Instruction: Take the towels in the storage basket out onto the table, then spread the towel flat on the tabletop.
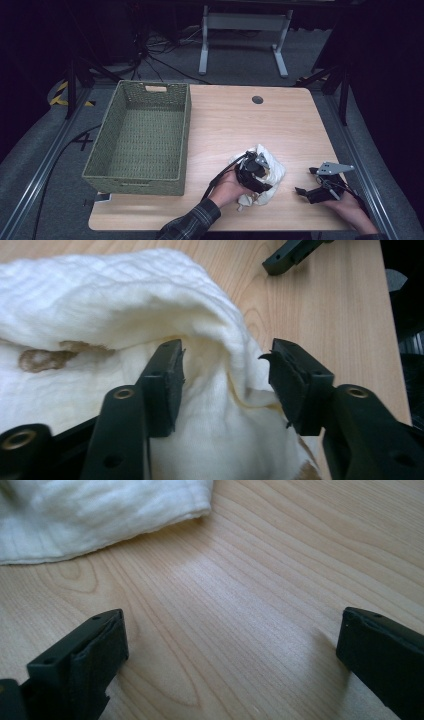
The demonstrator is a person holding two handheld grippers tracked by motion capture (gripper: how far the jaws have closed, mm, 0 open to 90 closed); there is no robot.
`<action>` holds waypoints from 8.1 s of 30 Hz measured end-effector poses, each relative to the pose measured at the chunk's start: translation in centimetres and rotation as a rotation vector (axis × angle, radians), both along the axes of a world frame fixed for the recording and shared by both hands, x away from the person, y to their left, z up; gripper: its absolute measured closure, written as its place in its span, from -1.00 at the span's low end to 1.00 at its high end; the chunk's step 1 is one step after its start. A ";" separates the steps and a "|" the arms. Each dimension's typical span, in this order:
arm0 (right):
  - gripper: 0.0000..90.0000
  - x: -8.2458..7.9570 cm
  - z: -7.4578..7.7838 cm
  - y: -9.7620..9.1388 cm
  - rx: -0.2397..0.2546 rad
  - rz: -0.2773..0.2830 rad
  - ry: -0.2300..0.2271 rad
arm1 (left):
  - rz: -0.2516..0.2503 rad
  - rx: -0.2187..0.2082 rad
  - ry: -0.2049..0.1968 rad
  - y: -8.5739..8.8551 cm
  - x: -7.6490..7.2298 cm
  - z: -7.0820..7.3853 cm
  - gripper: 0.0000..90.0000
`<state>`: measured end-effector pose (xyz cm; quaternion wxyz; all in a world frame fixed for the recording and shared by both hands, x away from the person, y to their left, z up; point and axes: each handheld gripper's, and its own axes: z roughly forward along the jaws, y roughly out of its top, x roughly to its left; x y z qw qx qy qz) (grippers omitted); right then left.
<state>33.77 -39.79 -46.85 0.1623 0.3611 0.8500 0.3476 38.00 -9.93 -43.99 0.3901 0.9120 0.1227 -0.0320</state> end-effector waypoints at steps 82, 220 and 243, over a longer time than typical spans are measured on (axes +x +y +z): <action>0.96 0.2 2.4 2.5 0.094 0.158 0.007 | 0.292 -0.138 -0.024 9.2 -1.0 0.9 0.88; 0.99 -2.0 1.6 -1.9 0.011 0.161 0.083 | 0.243 0.101 0.055 7.8 -3.0 -1.8 0.92; 0.91 -4.8 1.6 -0.5 0.035 0.256 0.109 | 0.246 0.086 0.102 10.8 -6.0 -1.3 0.92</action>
